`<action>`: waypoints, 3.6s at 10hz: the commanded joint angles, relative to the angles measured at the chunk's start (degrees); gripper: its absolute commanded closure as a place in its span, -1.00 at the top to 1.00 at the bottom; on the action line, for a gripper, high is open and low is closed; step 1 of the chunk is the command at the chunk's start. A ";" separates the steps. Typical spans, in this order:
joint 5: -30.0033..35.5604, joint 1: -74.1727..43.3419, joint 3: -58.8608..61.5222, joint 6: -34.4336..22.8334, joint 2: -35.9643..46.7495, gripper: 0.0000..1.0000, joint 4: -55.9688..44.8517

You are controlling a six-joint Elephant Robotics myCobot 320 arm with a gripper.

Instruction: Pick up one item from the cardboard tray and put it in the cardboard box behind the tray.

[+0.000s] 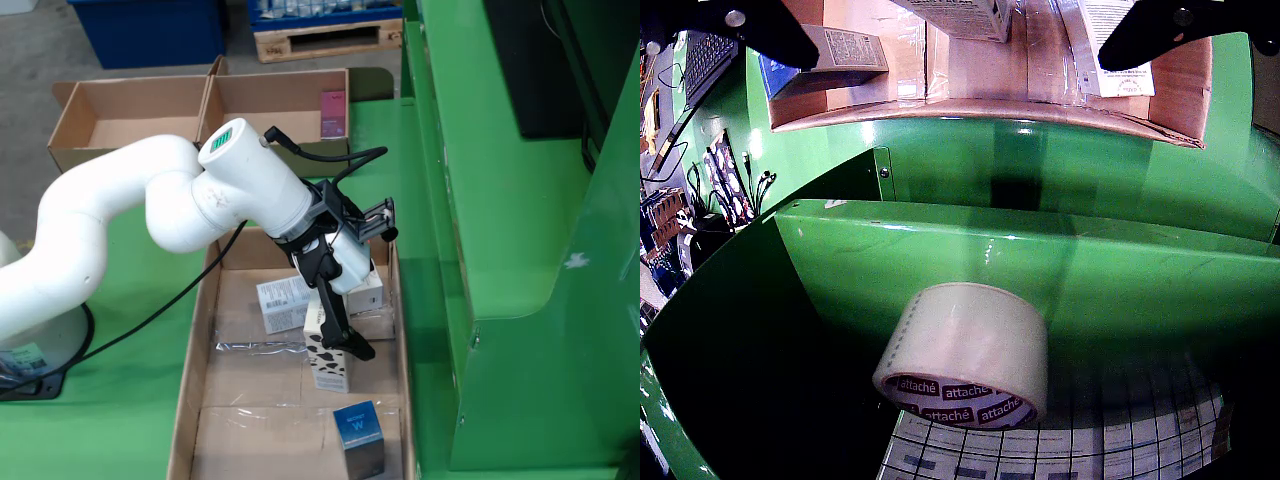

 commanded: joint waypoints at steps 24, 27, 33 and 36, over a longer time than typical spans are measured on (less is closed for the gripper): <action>-0.43 0.31 1.49 0.15 1.59 1.00 0.72; -4.40 0.83 1.49 -0.84 0.19 1.00 4.79; 1.55 -0.59 1.49 -0.69 2.12 1.00 -0.86; -0.54 -0.33 1.49 -1.79 1.34 1.00 1.39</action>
